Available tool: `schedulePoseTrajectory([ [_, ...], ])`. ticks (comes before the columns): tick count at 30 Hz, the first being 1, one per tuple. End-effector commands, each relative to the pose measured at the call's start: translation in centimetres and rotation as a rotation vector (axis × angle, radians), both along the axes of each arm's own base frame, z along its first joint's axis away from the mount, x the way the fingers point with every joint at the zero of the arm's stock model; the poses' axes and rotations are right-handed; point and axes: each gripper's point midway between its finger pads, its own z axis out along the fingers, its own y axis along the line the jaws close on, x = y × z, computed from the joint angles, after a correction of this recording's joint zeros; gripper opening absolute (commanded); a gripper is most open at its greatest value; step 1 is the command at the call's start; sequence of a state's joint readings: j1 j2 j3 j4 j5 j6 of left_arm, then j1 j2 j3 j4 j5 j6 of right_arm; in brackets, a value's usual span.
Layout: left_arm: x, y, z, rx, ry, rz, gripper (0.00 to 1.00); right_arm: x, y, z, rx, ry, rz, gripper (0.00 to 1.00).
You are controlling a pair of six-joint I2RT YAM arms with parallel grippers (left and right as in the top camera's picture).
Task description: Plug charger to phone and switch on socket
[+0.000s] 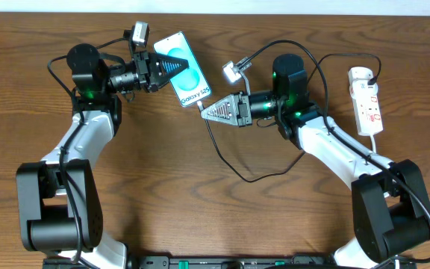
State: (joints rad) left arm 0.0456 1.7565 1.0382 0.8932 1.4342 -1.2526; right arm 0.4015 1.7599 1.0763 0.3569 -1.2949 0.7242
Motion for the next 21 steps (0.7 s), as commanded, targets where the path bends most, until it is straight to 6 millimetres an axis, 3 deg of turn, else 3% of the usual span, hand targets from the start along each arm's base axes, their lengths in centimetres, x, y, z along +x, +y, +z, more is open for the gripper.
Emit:
schedulePoseTrajectory([
  [1, 0.37, 0.14, 1.84, 0.008, -0.085, 0.009, 0.07, -0.45, 0.18, 0.39, 0.009, -0.002, 0.025, 0.01],
  [21, 0.2, -0.61, 1.86, 0.007, -0.088, -0.002, 0.07, -0.38, 0.19, 0.37, 0.008, -0.003, 0.021, 0.01],
])
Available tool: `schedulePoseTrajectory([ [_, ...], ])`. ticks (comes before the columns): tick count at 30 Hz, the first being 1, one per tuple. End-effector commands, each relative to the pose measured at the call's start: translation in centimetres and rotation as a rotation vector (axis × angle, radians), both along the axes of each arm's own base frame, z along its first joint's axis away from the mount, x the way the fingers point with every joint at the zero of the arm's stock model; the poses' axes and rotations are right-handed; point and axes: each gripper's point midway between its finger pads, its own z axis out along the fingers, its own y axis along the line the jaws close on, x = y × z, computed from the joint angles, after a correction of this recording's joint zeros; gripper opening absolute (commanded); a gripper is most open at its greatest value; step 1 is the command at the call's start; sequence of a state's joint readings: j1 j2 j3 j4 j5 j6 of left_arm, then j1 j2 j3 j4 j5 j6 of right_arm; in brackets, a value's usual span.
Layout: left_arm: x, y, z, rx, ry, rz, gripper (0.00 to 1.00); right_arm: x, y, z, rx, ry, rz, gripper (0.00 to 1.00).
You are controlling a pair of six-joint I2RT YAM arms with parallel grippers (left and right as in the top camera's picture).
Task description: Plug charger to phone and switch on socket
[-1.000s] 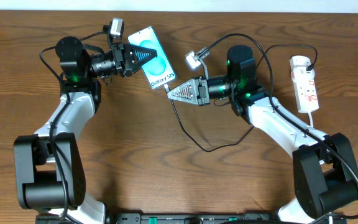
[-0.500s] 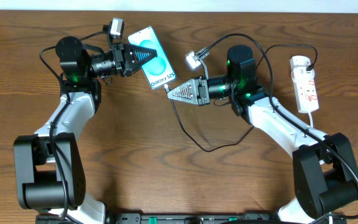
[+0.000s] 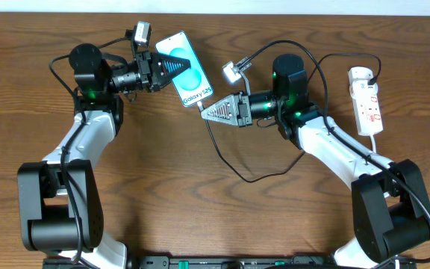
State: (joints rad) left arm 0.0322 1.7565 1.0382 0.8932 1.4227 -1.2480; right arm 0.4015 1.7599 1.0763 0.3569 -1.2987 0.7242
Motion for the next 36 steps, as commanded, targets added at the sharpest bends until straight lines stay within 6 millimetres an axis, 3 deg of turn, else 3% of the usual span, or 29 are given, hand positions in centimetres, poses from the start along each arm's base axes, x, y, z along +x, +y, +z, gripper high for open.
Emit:
schedulePoseTrajectory([
  [1, 0.22, -0.11, 1.85, 0.007, -0.084, -0.001, 0.07, -0.32, 0.2, 0.35, 0.007, -0.003, 0.018, 0.01],
  [36, 0.21, 0.05, 1.84, 0.009, -0.086, 0.0, 0.07, 0.37, -0.41, 0.36, 0.006, -0.003, -0.006, 0.01],
])
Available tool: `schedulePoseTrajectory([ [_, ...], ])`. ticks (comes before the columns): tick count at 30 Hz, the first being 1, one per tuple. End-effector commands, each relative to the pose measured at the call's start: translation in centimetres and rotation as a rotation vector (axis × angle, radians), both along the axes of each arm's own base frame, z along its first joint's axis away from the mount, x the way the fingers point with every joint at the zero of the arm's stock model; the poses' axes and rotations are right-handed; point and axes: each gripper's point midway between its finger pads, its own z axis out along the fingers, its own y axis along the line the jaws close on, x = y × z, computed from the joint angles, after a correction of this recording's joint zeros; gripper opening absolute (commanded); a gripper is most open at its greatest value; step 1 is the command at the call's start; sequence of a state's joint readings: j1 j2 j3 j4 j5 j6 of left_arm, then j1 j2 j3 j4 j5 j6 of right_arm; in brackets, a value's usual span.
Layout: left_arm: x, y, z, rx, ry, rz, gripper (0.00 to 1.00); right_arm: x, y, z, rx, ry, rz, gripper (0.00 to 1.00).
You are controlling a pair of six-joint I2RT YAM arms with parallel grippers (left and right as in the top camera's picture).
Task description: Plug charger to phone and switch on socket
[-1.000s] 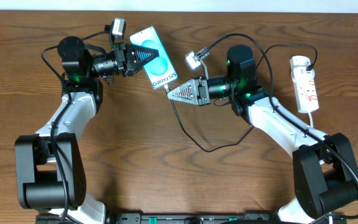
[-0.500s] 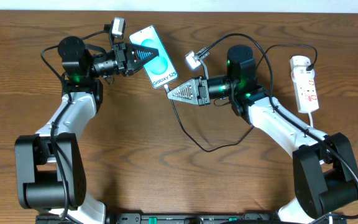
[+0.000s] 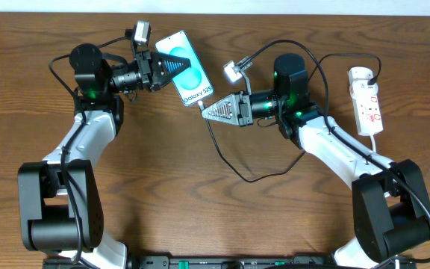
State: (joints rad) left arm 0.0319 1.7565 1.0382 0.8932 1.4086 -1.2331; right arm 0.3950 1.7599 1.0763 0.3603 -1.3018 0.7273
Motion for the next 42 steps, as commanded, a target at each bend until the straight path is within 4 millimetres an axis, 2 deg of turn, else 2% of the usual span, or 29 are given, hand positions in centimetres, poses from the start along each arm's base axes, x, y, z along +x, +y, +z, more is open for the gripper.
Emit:
schedulePoseTrajectory([
  [1, -0.01, 0.0, 1.81, 0.007, -0.072, -0.014, 0.07, 0.25, -0.2, 0.3, 0.004, -0.004, -0.004, 0.01],
  [42, -0.29, -0.06, 1.77, 0.012, -0.084, -0.03, 0.07, 0.8, -0.29, 0.12, -0.005, -0.004, -0.034, 0.01],
])
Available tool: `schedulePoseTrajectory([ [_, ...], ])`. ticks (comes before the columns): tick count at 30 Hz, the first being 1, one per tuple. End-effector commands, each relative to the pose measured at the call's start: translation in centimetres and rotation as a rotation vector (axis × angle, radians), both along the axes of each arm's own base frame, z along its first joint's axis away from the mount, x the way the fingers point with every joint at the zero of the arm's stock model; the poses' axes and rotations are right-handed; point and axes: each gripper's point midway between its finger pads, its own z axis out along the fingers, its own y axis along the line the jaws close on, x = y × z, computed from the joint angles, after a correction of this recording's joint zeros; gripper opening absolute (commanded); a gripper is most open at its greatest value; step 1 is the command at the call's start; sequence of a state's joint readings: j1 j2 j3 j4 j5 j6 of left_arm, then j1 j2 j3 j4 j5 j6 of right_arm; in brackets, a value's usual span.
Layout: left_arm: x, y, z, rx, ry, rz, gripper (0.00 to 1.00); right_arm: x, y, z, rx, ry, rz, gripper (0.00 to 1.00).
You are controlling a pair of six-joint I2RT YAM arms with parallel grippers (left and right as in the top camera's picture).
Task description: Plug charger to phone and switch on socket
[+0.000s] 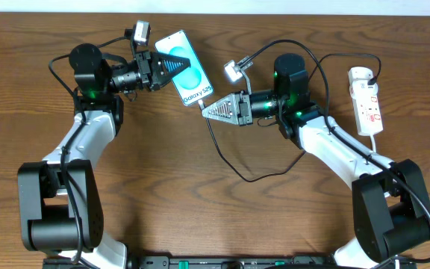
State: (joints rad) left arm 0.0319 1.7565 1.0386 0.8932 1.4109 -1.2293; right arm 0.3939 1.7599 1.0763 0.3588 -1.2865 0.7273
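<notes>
A phone (195,93) with a teal wallpaper lies slanted on the wooden table (163,194) at the back centre. My left gripper (187,68) rests on its screen from the left, its fingers drawn together to a point. At the phone's lower end sits my right gripper (203,111), shut where the black charger cable (230,167) ends; the plug itself is hidden under the fingertips. From there the cable loops across the table to the white power strip (366,101) at the right, which has red switches.
Both arm bases stand at the near edge of the table. A small white camera module (232,72) on the right wrist sits just right of the phone. The cable's loop lies between the phone and the right arm.
At the oldest moment my left gripper lay on the phone and my right gripper was at the phone's lower end with the cable. The left arm then shifted very slightly. Both grippers have kept those places until now.
</notes>
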Motion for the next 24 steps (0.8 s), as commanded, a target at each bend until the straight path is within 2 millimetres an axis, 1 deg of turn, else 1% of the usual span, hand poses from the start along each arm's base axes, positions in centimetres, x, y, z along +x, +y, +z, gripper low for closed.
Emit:
schedulePoseTrajectory([
  [1, -0.33, -0.07, 1.75, 0.011, -0.079, -0.033, 0.07, 0.52, -0.28, 0.21, 0.0, -0.003, -0.019, 0.01],
  [18, -0.53, -0.11, 1.72, 0.012, -0.08, -0.045, 0.07, 0.73, -0.53, 0.23, 0.0, 0.002, -0.025, 0.01],
  [24, -0.48, -0.1, 1.73, 0.012, -0.08, -0.042, 0.08, 0.51, -0.33, 0.69, 0.013, 0.0, -0.012, 0.01],
])
